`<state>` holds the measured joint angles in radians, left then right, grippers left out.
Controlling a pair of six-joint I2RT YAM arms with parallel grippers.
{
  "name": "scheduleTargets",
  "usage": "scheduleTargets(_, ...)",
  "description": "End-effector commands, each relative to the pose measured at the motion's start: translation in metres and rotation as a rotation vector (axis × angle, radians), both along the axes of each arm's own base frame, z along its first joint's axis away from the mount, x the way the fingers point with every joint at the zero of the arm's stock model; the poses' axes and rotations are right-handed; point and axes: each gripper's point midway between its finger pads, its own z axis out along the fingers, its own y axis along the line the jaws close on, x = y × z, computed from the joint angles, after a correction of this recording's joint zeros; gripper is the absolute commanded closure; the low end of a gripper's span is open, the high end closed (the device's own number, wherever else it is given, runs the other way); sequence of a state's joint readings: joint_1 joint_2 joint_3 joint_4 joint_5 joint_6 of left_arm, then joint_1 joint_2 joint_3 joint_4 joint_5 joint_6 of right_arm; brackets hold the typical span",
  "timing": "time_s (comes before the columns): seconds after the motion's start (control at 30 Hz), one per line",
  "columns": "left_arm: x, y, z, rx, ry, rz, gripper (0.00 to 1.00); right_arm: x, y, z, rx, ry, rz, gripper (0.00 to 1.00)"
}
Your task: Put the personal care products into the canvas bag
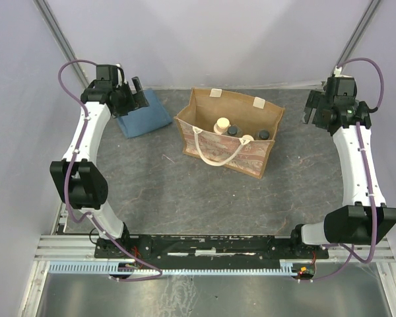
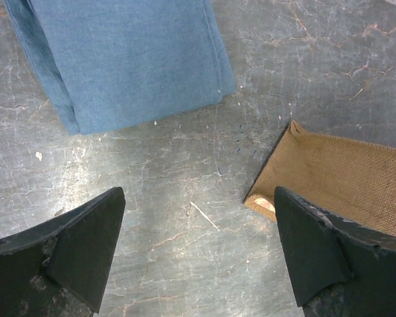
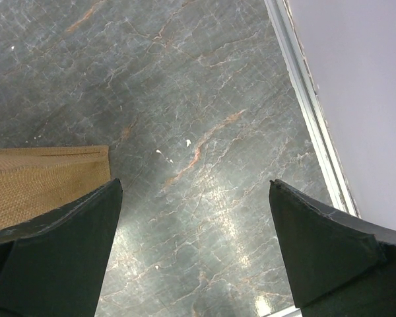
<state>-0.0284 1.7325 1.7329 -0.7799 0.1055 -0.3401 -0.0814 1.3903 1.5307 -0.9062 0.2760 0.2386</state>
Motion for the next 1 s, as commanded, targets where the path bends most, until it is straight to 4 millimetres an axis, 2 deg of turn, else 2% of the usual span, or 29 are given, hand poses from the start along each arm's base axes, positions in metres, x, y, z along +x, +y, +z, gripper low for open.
scheduleTargets(0.0, 0.003, -0.002, 0.025, -0.016, -0.089, 0.000, 0.00, -0.009, -0.006, 0.015, -0.027, -0.039, -0.019, 0.00)
scheduleTargets(0.43, -0.005, -0.018, 0.019, -0.035, -0.099, -0.133, 0.00, -0.015, -0.005, 0.011, -0.035, -0.025, -0.006, 0.00)
scheduleTargets(0.97, -0.007, -0.023, 0.021, -0.051, -0.125, -0.160, 0.00, -0.014, -0.006, 0.005, -0.043, -0.009, 0.005, 0.00)
